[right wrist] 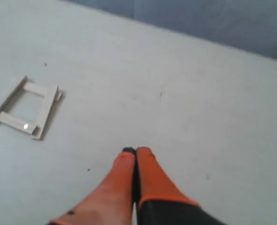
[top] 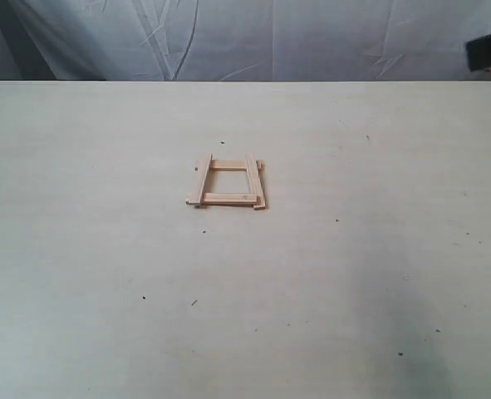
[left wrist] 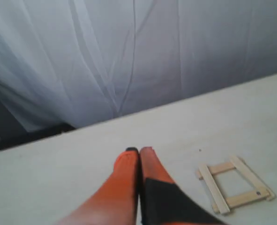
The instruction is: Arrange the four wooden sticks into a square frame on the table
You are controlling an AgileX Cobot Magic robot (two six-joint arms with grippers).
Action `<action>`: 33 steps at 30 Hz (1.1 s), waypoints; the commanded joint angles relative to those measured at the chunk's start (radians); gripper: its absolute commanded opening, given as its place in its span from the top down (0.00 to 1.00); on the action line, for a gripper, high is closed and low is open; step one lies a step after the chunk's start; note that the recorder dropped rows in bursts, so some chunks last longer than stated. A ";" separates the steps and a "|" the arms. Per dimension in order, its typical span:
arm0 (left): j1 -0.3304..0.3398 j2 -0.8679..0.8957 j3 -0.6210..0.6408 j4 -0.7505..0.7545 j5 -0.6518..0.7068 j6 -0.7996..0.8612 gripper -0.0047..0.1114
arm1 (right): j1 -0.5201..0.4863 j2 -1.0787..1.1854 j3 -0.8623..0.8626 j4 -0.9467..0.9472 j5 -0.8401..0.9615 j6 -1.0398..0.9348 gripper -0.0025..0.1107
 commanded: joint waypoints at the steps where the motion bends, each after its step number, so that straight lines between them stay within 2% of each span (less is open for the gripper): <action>1: -0.007 -0.176 0.115 -0.014 -0.102 0.007 0.96 | -0.005 -0.304 0.240 -0.052 -0.250 0.000 0.98; 4: -0.007 -0.256 0.157 0.006 -0.097 0.007 0.96 | -0.005 -0.478 0.367 -0.054 -0.321 0.000 0.98; 6: -0.007 -0.307 0.157 0.011 -0.068 0.007 0.96 | -0.005 -0.628 0.406 -0.037 -0.245 0.000 0.98; 9: -0.007 -0.336 0.157 0.011 -0.064 0.007 0.96 | -0.005 -0.736 0.408 -0.037 -0.170 0.000 0.98; 16: -0.007 -0.346 0.157 0.011 -0.062 0.007 0.96 | -0.005 -0.901 0.408 -0.037 -0.160 0.000 0.98; 21: -0.007 -0.346 0.157 0.011 -0.062 0.007 0.96 | -0.011 -0.932 0.443 -0.037 -0.201 0.002 0.98; 24: -0.007 -0.346 0.157 0.011 -0.058 0.007 0.96 | -0.063 -0.966 0.529 0.024 -0.277 0.012 0.98; 28: -0.007 -0.346 0.157 0.011 -0.054 0.007 0.96 | -0.191 -1.045 0.671 0.114 -0.312 0.012 0.98; 33: -0.007 -0.348 0.157 0.011 -0.056 0.007 0.96 | -0.274 -1.045 0.792 0.024 -0.265 0.082 0.98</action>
